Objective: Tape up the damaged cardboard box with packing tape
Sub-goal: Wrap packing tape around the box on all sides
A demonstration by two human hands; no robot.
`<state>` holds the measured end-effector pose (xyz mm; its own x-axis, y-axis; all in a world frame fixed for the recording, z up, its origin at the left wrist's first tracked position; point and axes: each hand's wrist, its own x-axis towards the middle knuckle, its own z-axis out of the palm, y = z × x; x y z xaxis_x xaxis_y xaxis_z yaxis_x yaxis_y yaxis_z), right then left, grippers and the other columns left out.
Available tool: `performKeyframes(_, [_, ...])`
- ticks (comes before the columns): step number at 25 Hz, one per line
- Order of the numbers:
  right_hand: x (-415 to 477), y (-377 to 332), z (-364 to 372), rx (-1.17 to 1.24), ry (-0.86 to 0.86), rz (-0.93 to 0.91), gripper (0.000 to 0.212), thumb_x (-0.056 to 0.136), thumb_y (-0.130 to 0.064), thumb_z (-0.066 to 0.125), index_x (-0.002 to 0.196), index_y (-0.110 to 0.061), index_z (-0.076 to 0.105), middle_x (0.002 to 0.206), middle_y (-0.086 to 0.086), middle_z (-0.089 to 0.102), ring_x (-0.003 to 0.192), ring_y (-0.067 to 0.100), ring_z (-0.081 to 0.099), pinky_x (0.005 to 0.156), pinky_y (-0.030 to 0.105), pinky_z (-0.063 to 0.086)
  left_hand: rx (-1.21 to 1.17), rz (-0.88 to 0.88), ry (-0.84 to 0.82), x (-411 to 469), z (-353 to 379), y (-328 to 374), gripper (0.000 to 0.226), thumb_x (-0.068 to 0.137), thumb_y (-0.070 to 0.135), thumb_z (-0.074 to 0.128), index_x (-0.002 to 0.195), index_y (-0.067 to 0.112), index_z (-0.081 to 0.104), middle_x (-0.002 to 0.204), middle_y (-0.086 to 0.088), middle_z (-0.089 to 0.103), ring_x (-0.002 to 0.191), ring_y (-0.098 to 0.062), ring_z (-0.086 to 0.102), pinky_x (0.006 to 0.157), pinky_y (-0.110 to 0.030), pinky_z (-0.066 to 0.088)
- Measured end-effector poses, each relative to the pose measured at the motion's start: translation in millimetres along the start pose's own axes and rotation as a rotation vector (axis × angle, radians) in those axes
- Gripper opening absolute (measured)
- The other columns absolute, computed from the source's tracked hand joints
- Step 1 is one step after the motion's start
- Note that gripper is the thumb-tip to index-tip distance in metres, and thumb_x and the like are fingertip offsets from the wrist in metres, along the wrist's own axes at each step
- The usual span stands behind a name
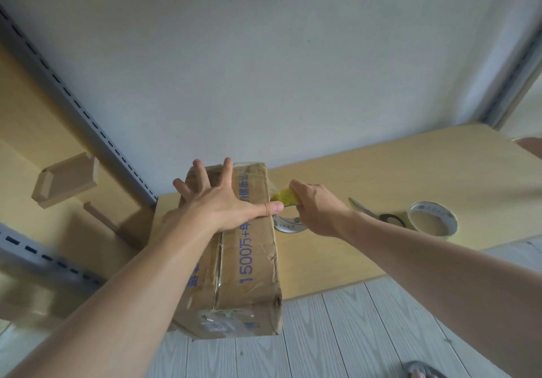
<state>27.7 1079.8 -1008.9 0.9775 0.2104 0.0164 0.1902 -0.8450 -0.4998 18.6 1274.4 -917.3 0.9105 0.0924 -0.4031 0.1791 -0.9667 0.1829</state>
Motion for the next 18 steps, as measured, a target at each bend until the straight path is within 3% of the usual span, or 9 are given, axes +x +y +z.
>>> performKeyframes(3, [-4.2, 4.1, -3.2, 0.002, -0.008, 0.016, 0.016, 0.087, 0.003, 0.039, 0.091, -0.013, 0.041, 0.082, 0.008, 0.056, 0.069, 0.033, 0.053, 0.053, 0.04, 0.041, 0.045, -0.029, 0.05, -0.3, 6.3, 14.7, 0.145, 0.042, 0.103, 0.055, 0.152, 0.049, -0.024, 0.159, -0.003, -0.041, 0.145, -0.051, -0.031, 0.109, -0.082, 0.009])
performKeyframes(6, [-10.3, 7.5, -5.5, -0.001, 0.019, 0.004, 0.017, 0.087, 0.002, 0.04, 0.095, -0.013, 0.042, 0.083, 0.009, 0.057, 0.07, 0.034, 0.054, 0.05, 0.036, 0.035, 0.003, 0.002, 0.116, 2.2, 11.8, 21.7, 0.136, 0.045, 0.082, 0.064, 0.154, 0.05, -0.011, 0.165, -0.003, -0.026, 0.148, -0.052, -0.011, 0.108, -0.074, 0.024])
performKeyframes(9, [-17.1, 10.9, -19.2, 0.05, 0.206, -0.083, 0.034, 0.077, 0.0, 0.048, 0.108, -0.015, 0.048, 0.078, 0.01, 0.062, 0.066, 0.035, 0.055, 0.052, 0.036, 0.04, -0.187, 0.086, 0.245, 4.7, 17.2, 6.5, 0.127, 0.037, 0.077, 0.063, 0.151, 0.053, 0.011, 0.162, 0.001, 0.012, 0.144, -0.043, 0.02, 0.107, -0.064, 0.035])
performKeyframes(11, [-19.4, 12.6, -36.5, 0.125, 0.384, -0.096, 0.042, 0.071, -0.001, 0.054, 0.11, -0.014, 0.052, 0.076, 0.004, 0.063, 0.066, 0.032, 0.054, 0.056, 0.035, 0.043, -0.329, 0.129, 0.28, 5.9, 18.3, -5.4, 0.124, 0.036, 0.075, 0.066, 0.149, 0.053, 0.019, 0.159, 0.002, 0.021, 0.144, -0.035, 0.028, 0.111, -0.059, 0.036])
performKeyframes(14, [-25.8, 4.3, -53.6, 0.2, 0.509, -0.126, 0.039, 0.07, -0.002, 0.061, 0.108, -0.013, 0.057, 0.081, -0.002, 0.062, 0.071, 0.026, 0.055, 0.063, 0.034, 0.045, -0.595, 0.182, 0.293, 4.5, 13.0, -14.7, 0.123, 0.038, 0.067, 0.071, 0.152, 0.047, 0.028, 0.158, -0.001, 0.028, 0.14, -0.022, 0.039, 0.107, -0.041, 0.04])
performKeyframes(18, [-22.4, -17.0, -52.3, 0.264, 0.547, -0.18, 0.039, 0.077, 0.0, 0.056, 0.113, -0.012, 0.054, 0.084, 0.0, 0.064, 0.069, 0.027, 0.054, 0.062, 0.035, 0.043, -0.861, 0.215, 0.181, 3.0, 17.5, -30.3, 0.115, 0.046, 0.058, 0.074, 0.152, 0.038, 0.034, 0.14, 0.003, 0.047, 0.113, -0.007, 0.054, 0.089, -0.015, 0.038])
